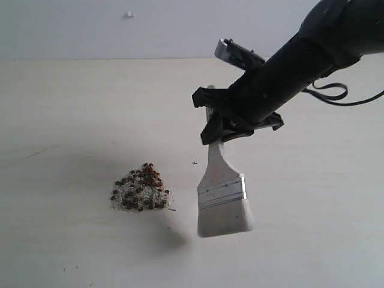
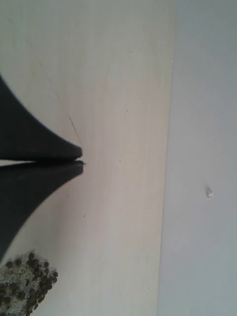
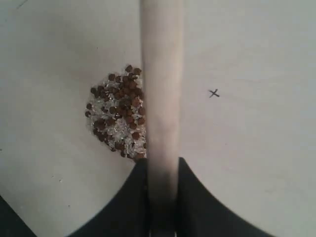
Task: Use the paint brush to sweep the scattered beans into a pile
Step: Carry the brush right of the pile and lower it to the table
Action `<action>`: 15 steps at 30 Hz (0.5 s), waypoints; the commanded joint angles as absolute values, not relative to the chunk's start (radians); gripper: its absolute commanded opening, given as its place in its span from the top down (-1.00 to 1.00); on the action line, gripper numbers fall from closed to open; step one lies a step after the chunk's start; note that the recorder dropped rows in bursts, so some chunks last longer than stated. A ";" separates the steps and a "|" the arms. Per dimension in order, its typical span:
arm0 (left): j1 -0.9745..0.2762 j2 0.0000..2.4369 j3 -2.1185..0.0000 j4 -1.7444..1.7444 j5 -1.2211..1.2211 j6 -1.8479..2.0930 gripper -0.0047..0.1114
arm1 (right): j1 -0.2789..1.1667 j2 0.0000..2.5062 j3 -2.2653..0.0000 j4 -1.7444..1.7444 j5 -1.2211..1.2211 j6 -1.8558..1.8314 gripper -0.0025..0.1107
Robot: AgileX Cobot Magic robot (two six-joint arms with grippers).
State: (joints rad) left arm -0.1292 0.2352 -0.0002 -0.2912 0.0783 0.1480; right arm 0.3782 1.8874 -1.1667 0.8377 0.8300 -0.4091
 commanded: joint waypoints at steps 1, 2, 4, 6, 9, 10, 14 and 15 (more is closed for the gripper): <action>-0.127 0.233 0.000 -0.291 0.078 0.152 0.92 | 0.373 1.980 -1.174 0.926 0.839 -0.484 0.96; -0.127 0.233 0.000 -0.291 0.078 0.152 0.92 | 0.373 2.001 -1.174 0.933 0.850 -0.509 0.96; -0.127 0.233 0.000 -0.291 0.078 0.152 0.92 | 0.373 2.035 -1.174 0.945 0.867 -0.557 0.96; -0.127 0.233 0.000 -0.291 0.078 0.152 0.92 | 0.373 2.059 -1.174 0.981 0.867 -0.593 0.96; -0.127 0.233 0.000 -0.291 0.078 0.152 0.92 | 0.369 2.085 -1.174 1.086 0.867 -0.687 0.96; -0.127 0.233 0.000 -0.291 0.078 0.152 0.92 | 0.364 2.092 -1.174 1.119 0.869 -0.710 0.96; -0.127 0.233 0.000 -0.291 0.078 0.152 0.92 | 0.344 2.105 -1.174 1.141 0.865 -0.724 0.96; -0.127 0.233 0.000 -0.291 0.078 0.152 0.92 | 0.340 2.107 -1.174 1.141 0.865 -0.724 0.96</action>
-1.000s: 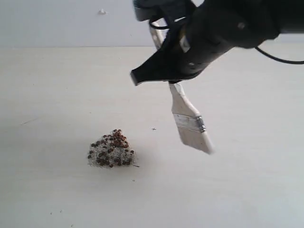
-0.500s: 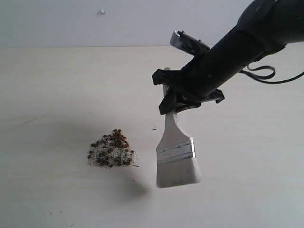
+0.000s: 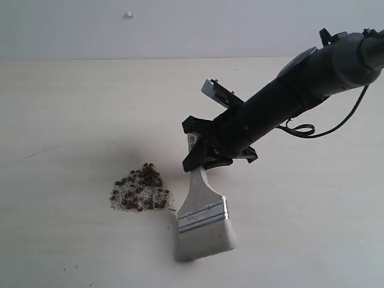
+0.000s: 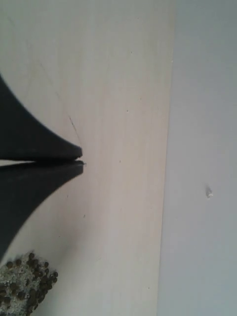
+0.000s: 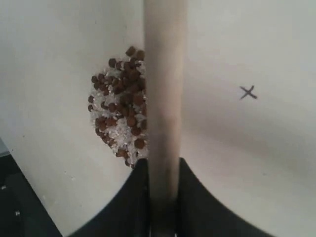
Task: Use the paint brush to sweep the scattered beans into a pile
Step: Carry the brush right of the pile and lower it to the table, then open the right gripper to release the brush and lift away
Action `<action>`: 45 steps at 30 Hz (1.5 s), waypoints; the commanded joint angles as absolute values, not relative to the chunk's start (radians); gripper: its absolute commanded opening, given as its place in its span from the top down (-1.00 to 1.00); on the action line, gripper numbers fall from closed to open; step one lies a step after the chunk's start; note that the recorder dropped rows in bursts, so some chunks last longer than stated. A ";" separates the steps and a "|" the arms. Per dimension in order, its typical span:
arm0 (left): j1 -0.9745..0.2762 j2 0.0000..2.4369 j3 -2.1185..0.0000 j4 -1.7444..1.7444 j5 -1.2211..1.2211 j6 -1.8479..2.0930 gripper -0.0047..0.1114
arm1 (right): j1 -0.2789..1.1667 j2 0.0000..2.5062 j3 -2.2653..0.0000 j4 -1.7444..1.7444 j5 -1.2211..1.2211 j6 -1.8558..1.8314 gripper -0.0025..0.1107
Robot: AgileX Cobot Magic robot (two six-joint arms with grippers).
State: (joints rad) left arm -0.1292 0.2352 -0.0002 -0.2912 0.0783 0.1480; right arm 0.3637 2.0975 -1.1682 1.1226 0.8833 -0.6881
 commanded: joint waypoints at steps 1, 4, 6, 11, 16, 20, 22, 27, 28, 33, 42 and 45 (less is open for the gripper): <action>-0.127 0.233 0.000 -0.291 0.078 0.152 0.92 | 0.334 2.107 -1.174 1.126 0.865 -0.724 0.96; -0.127 0.233 0.000 -0.291 0.078 0.152 0.92 | 0.329 2.107 -1.174 1.069 0.850 -0.704 0.96; -0.127 0.233 0.000 -0.291 0.078 0.152 0.92 | 0.329 2.107 -1.174 1.052 0.828 -0.704 0.96; -0.127 0.233 0.000 -0.291 0.078 0.152 0.92 | 0.329 2.107 -1.174 1.047 0.758 -0.675 0.83; -0.127 0.233 0.000 -0.291 0.078 0.152 0.92 | 0.329 2.107 -1.174 1.036 0.688 -0.649 0.37; -0.127 0.233 0.000 -0.291 0.078 0.152 0.92 | 0.329 2.073 -1.174 0.978 0.590 -0.616 0.19; -0.127 0.233 0.000 -0.291 0.078 0.152 0.92 | 0.329 2.002 -1.174 0.808 0.520 -0.495 0.23; -0.127 0.233 0.000 -0.291 0.078 0.152 0.92 | 0.337 1.805 -1.089 0.404 0.313 -0.086 0.95; -0.127 0.233 0.000 -0.291 0.078 0.152 0.92 | 0.337 1.744 -1.046 0.334 0.269 0.016 0.96; -0.127 0.233 0.000 -0.291 0.078 0.152 0.92 | 0.337 1.428 -0.771 0.241 0.099 0.126 0.96; -0.127 0.233 0.000 -0.291 0.078 0.152 0.92 | 0.337 1.243 -0.665 0.236 0.181 0.126 0.96; -0.127 0.233 0.000 -0.291 0.078 0.152 0.92 | 0.337 1.240 -0.665 0.237 0.179 0.126 0.96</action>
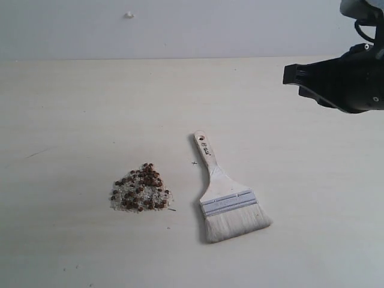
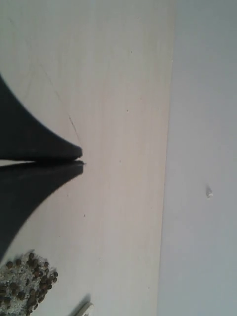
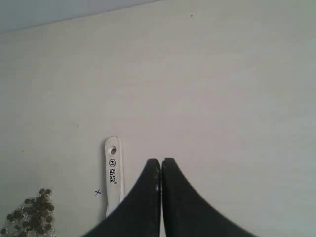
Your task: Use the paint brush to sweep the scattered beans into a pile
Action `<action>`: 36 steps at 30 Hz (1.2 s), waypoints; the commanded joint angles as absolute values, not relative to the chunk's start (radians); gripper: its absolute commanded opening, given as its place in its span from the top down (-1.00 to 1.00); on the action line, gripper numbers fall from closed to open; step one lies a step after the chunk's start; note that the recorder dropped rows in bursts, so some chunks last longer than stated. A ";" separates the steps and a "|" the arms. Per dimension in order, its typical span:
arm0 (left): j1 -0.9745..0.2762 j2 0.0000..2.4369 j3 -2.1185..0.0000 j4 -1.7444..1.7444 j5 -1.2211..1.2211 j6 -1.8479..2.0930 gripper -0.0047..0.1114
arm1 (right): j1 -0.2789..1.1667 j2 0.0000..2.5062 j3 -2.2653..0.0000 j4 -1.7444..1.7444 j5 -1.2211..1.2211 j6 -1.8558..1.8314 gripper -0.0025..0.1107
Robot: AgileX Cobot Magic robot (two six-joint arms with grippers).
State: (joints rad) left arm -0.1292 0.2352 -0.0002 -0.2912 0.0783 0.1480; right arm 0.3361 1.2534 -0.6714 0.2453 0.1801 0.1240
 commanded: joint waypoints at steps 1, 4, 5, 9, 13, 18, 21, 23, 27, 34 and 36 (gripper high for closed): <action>-0.127 0.233 0.000 -0.291 0.078 0.152 0.92 | 0.337 1.240 -0.665 0.237 0.179 0.126 0.96; -0.127 0.233 0.000 -0.291 0.078 0.152 0.92 | 0.337 1.240 -0.665 0.237 0.179 0.126 0.96; -0.127 0.233 0.000 -0.291 0.078 0.152 0.92 | 0.337 1.240 -0.665 0.233 0.177 0.126 0.96; -0.127 0.233 0.000 -0.291 0.078 0.152 0.92 | 0.337 1.240 -0.665 0.233 0.138 0.126 0.96; -0.127 0.233 0.000 -0.291 0.078 0.152 0.92 | 0.337 1.227 -0.655 0.227 0.148 0.056 0.96; -0.127 0.233 0.000 -0.291 0.078 0.152 0.92 | 0.337 1.035 -0.532 0.227 0.116 -0.140 0.96; -0.127 0.233 0.000 -0.291 0.078 0.152 0.92 | 0.328 0.824 -0.436 0.231 0.116 -0.207 0.96; -0.127 0.233 0.000 -0.291 0.078 0.152 0.92 | 0.303 0.684 -0.369 0.247 0.118 -0.207 0.96; -0.127 0.233 0.000 -0.291 0.078 0.152 0.92 | 0.223 0.469 -0.252 0.232 0.106 -0.209 0.96; -0.127 0.233 0.000 -0.291 0.078 0.152 0.92 | 0.031 0.232 -0.079 0.229 0.099 -0.209 0.96; -0.127 0.233 0.000 -0.291 0.078 0.152 0.92 | -0.021 0.182 -0.046 0.226 0.099 -0.209 0.96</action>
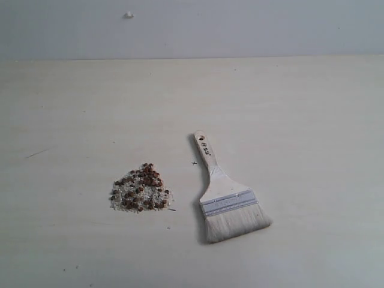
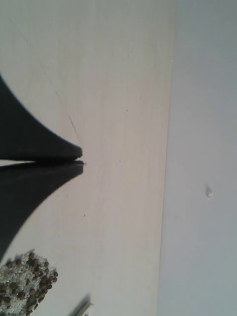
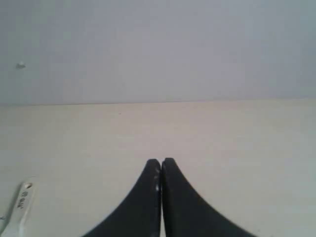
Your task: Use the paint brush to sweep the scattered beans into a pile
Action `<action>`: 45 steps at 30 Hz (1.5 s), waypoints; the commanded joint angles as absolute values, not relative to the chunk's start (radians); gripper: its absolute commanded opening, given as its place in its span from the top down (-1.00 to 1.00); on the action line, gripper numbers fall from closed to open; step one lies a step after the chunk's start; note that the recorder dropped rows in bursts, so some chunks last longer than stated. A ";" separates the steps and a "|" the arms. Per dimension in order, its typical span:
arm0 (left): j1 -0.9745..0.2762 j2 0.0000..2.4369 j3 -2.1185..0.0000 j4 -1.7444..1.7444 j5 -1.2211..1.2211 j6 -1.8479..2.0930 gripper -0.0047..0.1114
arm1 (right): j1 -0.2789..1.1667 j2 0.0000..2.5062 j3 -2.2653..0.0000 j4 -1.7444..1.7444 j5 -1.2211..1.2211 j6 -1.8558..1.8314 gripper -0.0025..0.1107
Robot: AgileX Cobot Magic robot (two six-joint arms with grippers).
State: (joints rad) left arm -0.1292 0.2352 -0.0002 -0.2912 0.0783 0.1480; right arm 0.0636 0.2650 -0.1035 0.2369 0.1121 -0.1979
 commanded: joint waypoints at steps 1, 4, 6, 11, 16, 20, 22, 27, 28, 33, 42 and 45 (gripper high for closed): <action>-0.127 0.233 0.000 -0.291 0.078 0.152 0.92 | -0.040 0.163 -0.035 0.226 0.099 -0.209 0.96; -0.127 0.233 0.000 -0.291 0.078 0.152 0.92 | -0.095 0.103 0.000 0.230 0.106 -0.209 0.96; -0.127 0.233 0.000 -0.291 0.078 0.152 0.92 | -0.111 0.070 0.000 0.237 0.111 -0.205 0.96; -0.127 0.233 0.000 -0.291 0.078 0.152 0.92 | -0.113 0.015 0.000 0.235 0.175 -0.211 0.96; -0.127 0.233 0.000 -0.291 0.078 0.152 0.92 | -0.113 0.000 0.000 0.230 0.254 -0.211 0.96; -0.127 0.233 0.000 -0.291 0.078 0.152 0.92 | -0.113 0.000 0.000 0.230 0.293 -0.211 0.96; -0.127 0.233 0.000 -0.291 0.078 0.152 0.92 | -0.113 0.000 0.000 0.230 0.293 -0.211 0.96; -0.127 0.233 0.000 -0.291 0.078 0.152 0.92 | -0.113 0.000 0.000 0.230 0.293 -0.211 0.96; -0.127 0.233 0.000 -0.291 0.078 0.152 0.92 | -0.113 0.000 0.000 0.230 0.293 -0.211 0.96; -0.127 0.233 0.000 -0.291 0.078 0.152 0.92 | -0.113 0.000 0.000 0.232 0.293 -0.211 0.96; -0.127 0.233 0.000 -0.291 0.078 0.152 0.92 | -0.113 0.000 0.000 0.232 0.293 -0.209 0.96; -0.127 0.233 0.000 -0.291 0.078 0.152 0.92 | -0.113 0.000 0.000 0.232 0.293 -0.209 0.96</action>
State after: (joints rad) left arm -0.1292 0.2352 -0.0002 -0.2912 0.0783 0.1480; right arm -0.1071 0.0069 -0.0045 0.2369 0.2937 -0.2018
